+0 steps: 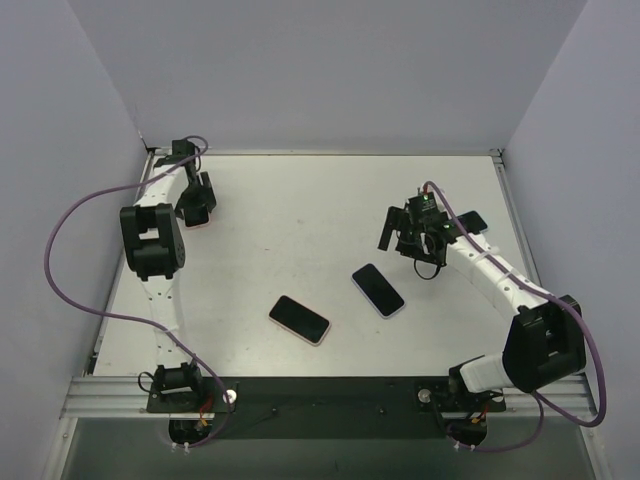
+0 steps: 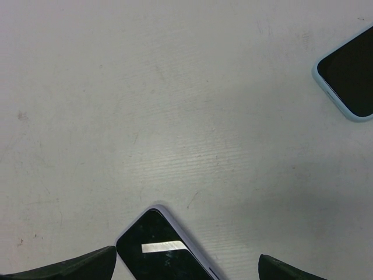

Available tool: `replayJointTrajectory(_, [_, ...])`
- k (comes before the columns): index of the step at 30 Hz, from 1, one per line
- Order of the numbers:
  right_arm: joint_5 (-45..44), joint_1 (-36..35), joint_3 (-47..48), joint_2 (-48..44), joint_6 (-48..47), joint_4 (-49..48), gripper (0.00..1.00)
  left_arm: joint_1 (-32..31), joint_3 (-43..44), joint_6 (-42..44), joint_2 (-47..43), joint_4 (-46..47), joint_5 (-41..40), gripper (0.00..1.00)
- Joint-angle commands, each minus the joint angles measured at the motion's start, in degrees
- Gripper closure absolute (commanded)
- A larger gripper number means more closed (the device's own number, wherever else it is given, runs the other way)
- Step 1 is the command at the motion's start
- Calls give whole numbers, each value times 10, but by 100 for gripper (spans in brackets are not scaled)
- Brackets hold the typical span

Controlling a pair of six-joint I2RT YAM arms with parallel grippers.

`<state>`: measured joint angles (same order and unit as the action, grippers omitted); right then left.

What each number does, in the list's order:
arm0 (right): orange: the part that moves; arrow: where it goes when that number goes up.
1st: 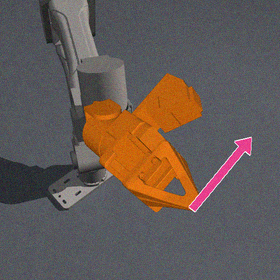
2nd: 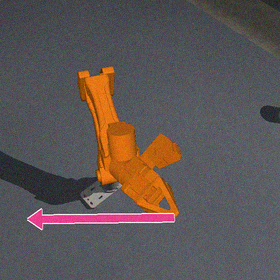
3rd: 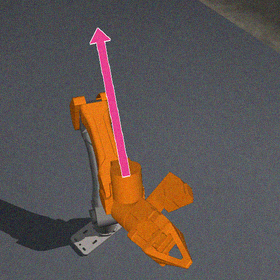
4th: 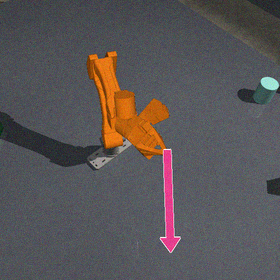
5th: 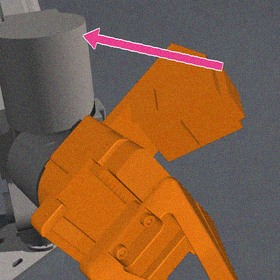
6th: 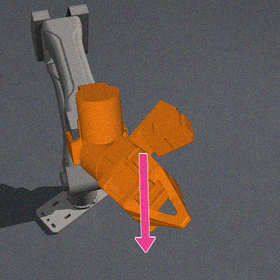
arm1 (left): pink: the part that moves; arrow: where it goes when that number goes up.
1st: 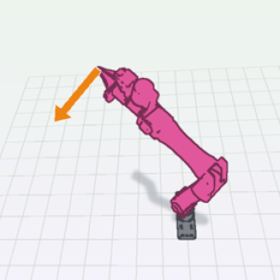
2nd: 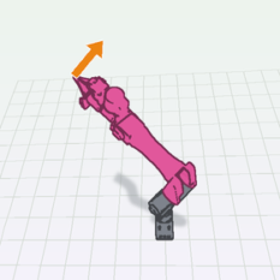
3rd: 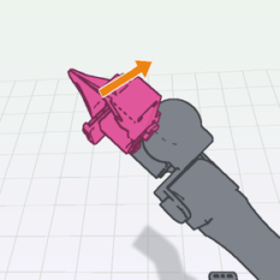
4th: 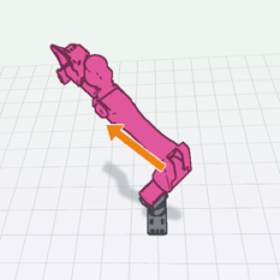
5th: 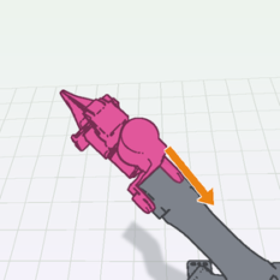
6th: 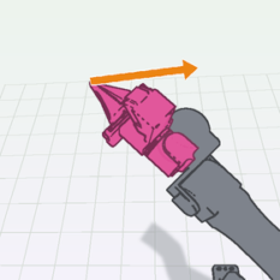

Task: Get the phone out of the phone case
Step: Pick up the phone at the center of the board.

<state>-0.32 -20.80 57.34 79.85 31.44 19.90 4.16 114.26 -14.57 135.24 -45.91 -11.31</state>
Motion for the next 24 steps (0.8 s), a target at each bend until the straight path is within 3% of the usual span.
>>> replayJointTrajectory(1, [-17,-12,31,10,-4,8,0,-1,-22,-4,-10,-2,43,40])
replayJointTrajectory(8, [-17,-28,51,28,3,15,0,-36,-120,-56,-106,13,81,40])
replayJointTrajectory(14, [-50,-37,40,21,40,25,0,-117,-253,-120,-192,39,131,40])
replayJointTrajectory(21, [-17,-40,24,21,85,22,1,-217,-402,-201,-294,106,180,40])
replayJointTrajectory(24, [26,-43,-12,-14,102,-38,3,-253,-437,-237,-328,120,190,41])
